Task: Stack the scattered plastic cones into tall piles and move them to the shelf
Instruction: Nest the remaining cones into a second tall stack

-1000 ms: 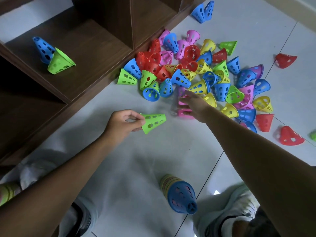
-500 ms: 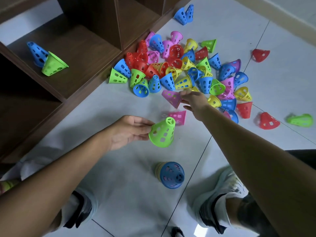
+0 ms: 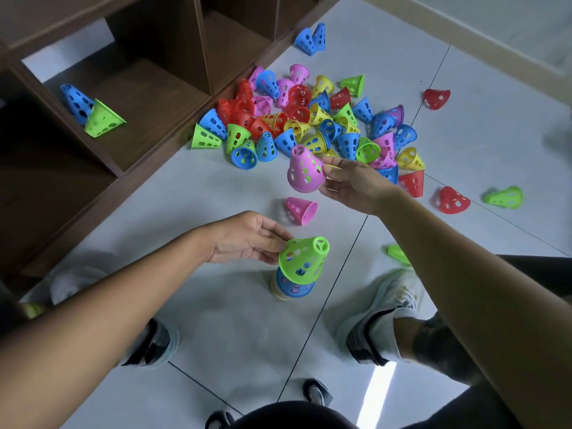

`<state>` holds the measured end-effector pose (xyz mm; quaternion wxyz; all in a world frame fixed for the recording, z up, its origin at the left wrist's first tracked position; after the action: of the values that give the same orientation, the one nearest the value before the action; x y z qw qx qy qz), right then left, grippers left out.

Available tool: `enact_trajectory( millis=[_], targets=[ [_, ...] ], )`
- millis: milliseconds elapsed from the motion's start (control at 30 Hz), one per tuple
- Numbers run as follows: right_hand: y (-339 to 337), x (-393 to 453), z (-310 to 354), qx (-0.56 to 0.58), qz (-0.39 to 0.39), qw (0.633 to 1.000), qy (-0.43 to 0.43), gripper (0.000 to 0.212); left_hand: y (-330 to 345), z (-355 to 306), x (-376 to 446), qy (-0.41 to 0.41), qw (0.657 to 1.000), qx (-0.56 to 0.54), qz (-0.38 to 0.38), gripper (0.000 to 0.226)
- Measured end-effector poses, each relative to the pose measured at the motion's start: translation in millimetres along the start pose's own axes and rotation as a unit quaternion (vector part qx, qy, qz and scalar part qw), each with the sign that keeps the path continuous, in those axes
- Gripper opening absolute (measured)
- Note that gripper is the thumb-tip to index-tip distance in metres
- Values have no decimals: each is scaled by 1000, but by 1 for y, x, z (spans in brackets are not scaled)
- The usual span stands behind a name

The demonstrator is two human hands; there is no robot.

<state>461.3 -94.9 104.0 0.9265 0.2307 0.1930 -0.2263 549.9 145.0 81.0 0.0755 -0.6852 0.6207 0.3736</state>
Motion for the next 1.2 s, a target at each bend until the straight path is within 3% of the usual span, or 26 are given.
enact_trajectory(
  millis=[100,233,300,333,433,667,900,1000,1200],
  targets=[
    [0,-21,4,-21,67,997,14,39,4,11,0,-14,1000,7,-10,47],
    [3,-51,0,-35,147,988,43,33,5,28,2,-24,999,7,-43,43],
    [3,-63,-6,-59,191,977,68,46,7,37,2,-26,997,12,-65,42],
    [2,-66,-11,-74,207,972,82,49,8,40,3,-24,997,8,-75,38],
    [3,-75,-30,-96,227,962,116,32,12,46,2,-12,994,6,-104,12],
    [-5,-85,-71,-151,195,958,148,36,13,62,0,-2,985,-11,-173,18],
    [1,-89,-94,-148,110,974,132,25,29,89,-2,-105,987,-33,-120,82],
    [2,-88,-101,-150,71,980,111,22,44,103,4,-123,981,-93,-116,73],
    [-1,-99,-119,-180,5,974,139,18,66,102,24,-56,970,-159,-174,49]
  ],
)
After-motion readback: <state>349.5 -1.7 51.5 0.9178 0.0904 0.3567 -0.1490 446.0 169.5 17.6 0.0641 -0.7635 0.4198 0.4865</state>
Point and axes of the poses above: each hand's wrist, its own x-axis towards the middle knuckle, its own y-axis out of the palm, z = x × y, the point moved 2 cm from there along x, towards the middle knuckle, and after that the axes turned 6 degrees about -y, right-handed, at the moved point
